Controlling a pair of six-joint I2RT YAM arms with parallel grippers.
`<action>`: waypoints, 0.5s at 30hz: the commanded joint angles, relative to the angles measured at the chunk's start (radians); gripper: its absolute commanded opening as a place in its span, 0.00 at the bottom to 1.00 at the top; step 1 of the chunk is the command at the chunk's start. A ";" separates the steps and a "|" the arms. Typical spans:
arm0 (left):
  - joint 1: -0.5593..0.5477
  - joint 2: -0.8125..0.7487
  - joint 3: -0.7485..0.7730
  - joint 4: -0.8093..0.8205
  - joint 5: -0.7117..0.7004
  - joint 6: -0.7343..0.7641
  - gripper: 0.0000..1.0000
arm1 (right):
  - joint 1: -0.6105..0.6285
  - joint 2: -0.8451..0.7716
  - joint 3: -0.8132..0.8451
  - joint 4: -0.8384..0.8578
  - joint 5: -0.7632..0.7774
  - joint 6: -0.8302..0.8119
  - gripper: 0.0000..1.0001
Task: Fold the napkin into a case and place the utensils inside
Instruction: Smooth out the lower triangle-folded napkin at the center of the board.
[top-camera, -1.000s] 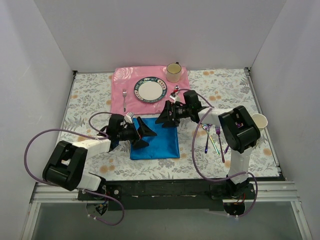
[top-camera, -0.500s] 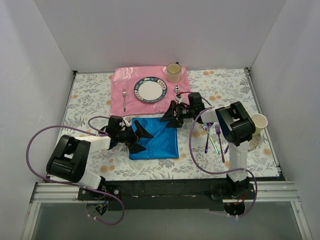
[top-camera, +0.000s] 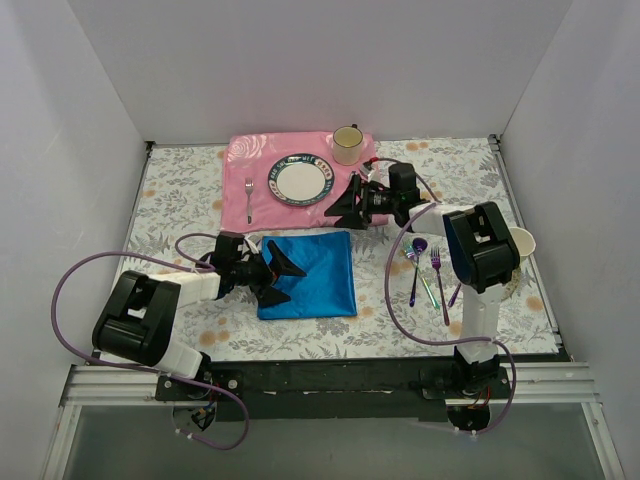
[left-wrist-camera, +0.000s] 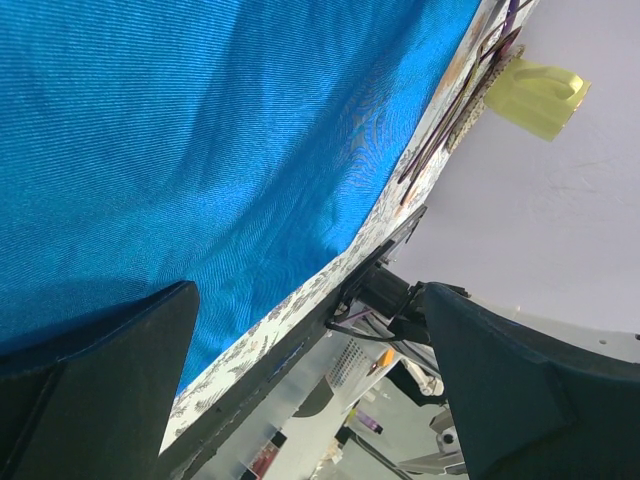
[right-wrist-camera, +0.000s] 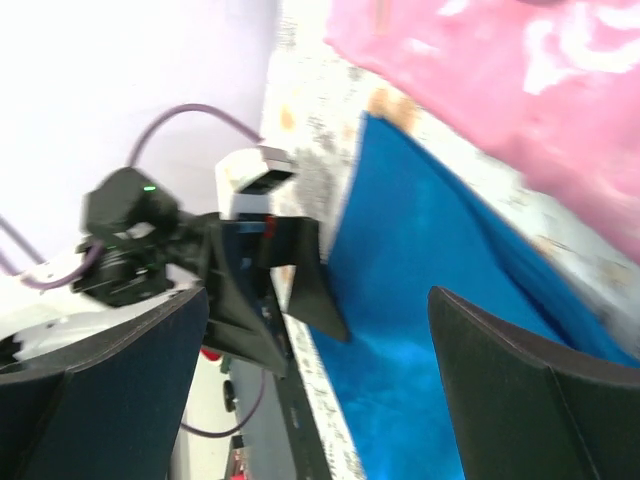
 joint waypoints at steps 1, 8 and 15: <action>0.006 -0.019 -0.032 -0.071 -0.055 0.027 0.98 | 0.043 -0.055 -0.022 0.354 -0.076 0.270 0.99; 0.006 -0.021 -0.032 -0.069 -0.054 0.028 0.98 | 0.120 0.060 -0.016 0.560 -0.061 0.478 0.99; 0.006 -0.030 -0.037 -0.071 -0.057 0.025 0.98 | 0.121 0.161 -0.011 0.603 -0.062 0.480 0.99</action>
